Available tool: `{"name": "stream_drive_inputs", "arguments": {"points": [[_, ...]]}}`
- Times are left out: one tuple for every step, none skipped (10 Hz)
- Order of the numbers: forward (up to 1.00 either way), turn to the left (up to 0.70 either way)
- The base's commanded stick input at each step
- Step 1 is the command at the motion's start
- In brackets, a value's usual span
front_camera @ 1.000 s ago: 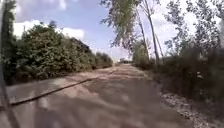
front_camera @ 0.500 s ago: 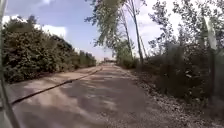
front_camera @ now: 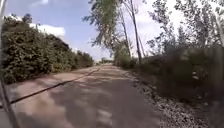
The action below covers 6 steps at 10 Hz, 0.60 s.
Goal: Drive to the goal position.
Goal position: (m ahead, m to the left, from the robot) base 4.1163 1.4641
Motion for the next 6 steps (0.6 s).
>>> {"name": "stream_drive_inputs", "arguments": {"points": [[0.70,0.00],[0.70,0.00],[0.70,0.00],[0.70,0.00],[0.70,0.00],[0.70,0.00]]}}
